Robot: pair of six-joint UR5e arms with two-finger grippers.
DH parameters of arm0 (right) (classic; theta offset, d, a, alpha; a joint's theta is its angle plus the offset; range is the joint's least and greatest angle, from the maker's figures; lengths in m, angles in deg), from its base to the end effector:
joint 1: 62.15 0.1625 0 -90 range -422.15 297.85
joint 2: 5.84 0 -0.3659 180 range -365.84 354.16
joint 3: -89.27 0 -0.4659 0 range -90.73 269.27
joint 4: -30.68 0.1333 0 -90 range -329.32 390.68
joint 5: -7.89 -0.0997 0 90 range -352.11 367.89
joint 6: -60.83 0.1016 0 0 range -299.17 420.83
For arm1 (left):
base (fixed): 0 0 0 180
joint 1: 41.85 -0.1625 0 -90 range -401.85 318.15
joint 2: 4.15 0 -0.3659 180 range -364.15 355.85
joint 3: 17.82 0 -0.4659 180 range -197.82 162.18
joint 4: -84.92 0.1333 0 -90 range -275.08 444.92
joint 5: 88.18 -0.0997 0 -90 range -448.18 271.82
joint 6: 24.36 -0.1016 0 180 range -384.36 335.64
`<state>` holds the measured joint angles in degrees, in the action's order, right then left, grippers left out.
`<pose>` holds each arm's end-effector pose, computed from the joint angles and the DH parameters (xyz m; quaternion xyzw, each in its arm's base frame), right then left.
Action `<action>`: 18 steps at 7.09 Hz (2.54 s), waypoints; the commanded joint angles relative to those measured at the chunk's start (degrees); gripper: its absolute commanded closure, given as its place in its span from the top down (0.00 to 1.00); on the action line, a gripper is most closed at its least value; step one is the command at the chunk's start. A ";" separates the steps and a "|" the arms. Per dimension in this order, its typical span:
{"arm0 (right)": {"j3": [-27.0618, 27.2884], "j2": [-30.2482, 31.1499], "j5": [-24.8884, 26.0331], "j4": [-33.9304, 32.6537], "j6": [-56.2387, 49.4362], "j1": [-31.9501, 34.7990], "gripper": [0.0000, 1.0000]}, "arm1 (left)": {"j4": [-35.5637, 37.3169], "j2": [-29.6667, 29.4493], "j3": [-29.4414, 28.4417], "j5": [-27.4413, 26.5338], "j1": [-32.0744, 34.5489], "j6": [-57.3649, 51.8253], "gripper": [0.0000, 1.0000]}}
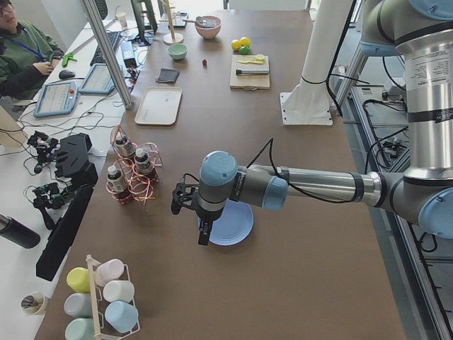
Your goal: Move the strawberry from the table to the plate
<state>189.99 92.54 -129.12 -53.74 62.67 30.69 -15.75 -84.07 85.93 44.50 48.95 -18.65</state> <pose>0.0847 -0.5169 0.5604 0.0668 -0.3973 0.0098 0.9152 -0.0716 -0.5150 0.5406 0.1007 0.3657 -0.0071 0.9252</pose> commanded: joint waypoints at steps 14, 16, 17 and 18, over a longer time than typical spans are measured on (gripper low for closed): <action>0.18 0.58 -0.27 0.13 0.00 0.33 1.00 | -0.14 0.29 -1.10 3.46 0.86 -0.17 0.98; 0.18 0.41 -0.27 0.13 0.00 0.33 1.00 | -0.40 0.03 -0.75 3.80 1.13 0.09 0.98; 0.44 0.32 -0.27 0.13 0.00 0.33 1.00 | -0.75 -0.93 -1.53 3.46 1.13 -0.26 0.98; 0.53 0.32 -0.27 0.13 0.00 0.33 1.00 | -0.93 -1.29 -1.89 3.72 1.22 -0.87 0.98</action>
<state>190.36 92.91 -129.39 -53.62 62.67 31.01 -16.43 -84.78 84.51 48.09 50.09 -18.98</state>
